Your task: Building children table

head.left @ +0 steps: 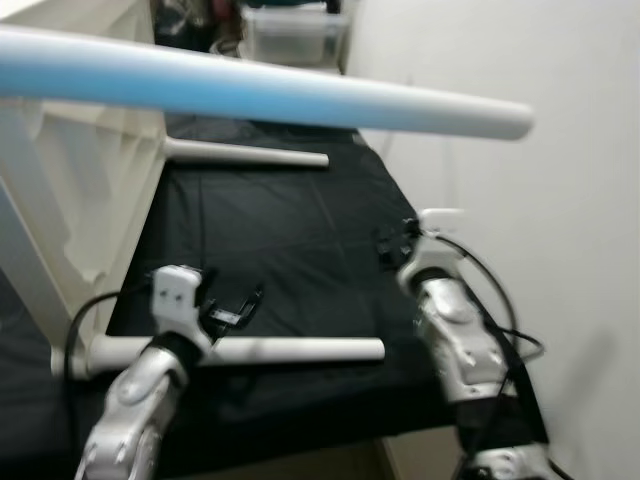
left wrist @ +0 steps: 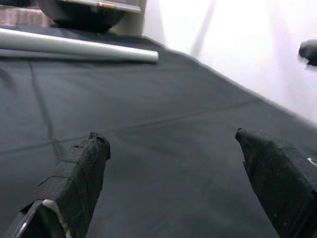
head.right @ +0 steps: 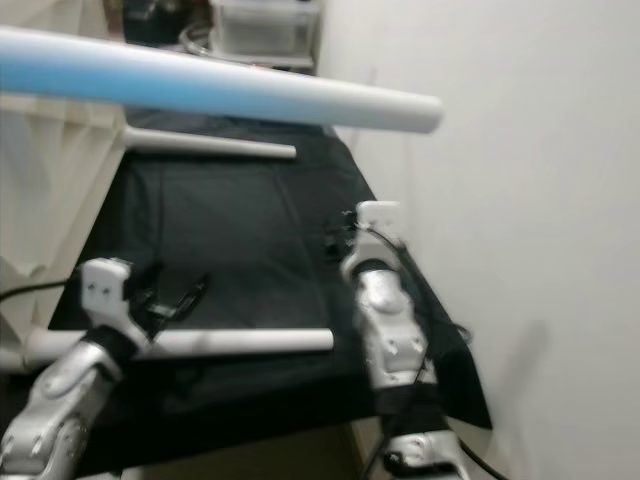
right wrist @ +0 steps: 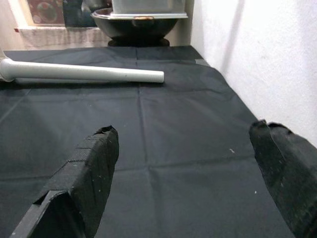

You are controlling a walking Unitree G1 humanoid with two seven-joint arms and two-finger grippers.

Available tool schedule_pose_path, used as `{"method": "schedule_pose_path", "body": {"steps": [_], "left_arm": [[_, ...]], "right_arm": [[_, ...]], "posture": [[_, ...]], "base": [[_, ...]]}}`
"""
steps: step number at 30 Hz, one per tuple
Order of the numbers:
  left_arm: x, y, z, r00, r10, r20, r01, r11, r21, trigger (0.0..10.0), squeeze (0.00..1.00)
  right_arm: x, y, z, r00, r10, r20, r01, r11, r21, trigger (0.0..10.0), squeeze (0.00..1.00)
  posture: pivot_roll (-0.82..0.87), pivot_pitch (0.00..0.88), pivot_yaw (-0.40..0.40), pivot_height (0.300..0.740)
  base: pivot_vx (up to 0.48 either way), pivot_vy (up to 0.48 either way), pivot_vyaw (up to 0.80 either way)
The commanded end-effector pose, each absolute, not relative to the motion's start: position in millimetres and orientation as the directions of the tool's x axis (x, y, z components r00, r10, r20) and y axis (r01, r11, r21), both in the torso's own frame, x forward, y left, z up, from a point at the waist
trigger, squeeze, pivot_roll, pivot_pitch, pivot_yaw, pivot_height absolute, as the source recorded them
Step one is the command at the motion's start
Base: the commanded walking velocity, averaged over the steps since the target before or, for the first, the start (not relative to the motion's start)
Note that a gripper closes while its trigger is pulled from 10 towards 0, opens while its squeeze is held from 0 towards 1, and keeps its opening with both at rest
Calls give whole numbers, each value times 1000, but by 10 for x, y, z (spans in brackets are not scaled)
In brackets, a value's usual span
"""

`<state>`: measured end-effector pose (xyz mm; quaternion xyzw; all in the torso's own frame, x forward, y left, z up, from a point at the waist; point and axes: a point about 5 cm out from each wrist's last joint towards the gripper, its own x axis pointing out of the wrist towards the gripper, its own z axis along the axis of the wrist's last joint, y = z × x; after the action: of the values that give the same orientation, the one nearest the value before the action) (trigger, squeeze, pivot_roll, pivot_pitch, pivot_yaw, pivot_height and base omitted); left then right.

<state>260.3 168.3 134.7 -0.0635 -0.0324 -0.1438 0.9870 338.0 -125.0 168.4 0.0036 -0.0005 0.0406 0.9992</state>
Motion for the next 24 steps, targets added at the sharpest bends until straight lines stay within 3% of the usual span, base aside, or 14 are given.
{"method": "schedule_pose_path", "body": {"steps": [1,14,16,19,24], "left_arm": [[2587,1589,1351,948,-307,88,316,941,-122,10000,0],[2559,1645,1361,957,-272,99,283,952,-120,10000,0],[2566,1656,1365,959,-264,99,275,954,-118,10000,0],[2567,1647,1373,960,-261,103,273,955,-119,10000,0],[2552,1659,1370,961,-259,101,270,956,-116,10000,0]], "right_arm": [[3366,-1420,1609,999,23,-29,-24,1000,-15,10000,0],[3375,-1439,1623,999,25,-26,-26,999,-41,10000,0],[3378,-1418,1631,999,37,-14,-38,993,-110,10000,0],[3384,-1404,1625,999,37,-23,-38,999,-39,10000,0],[3390,-1415,1620,999,38,-25,-41,994,-98,10000,0]], "posture": [[51,0,-111,740],[52,0,-118,740],[56,0,-121,740],[59,0,-124,740],[60,0,-122,740]], "base": [[0,0,0],[0,0,0],[0,0,694],[0,0,533],[0,0,480]]}}
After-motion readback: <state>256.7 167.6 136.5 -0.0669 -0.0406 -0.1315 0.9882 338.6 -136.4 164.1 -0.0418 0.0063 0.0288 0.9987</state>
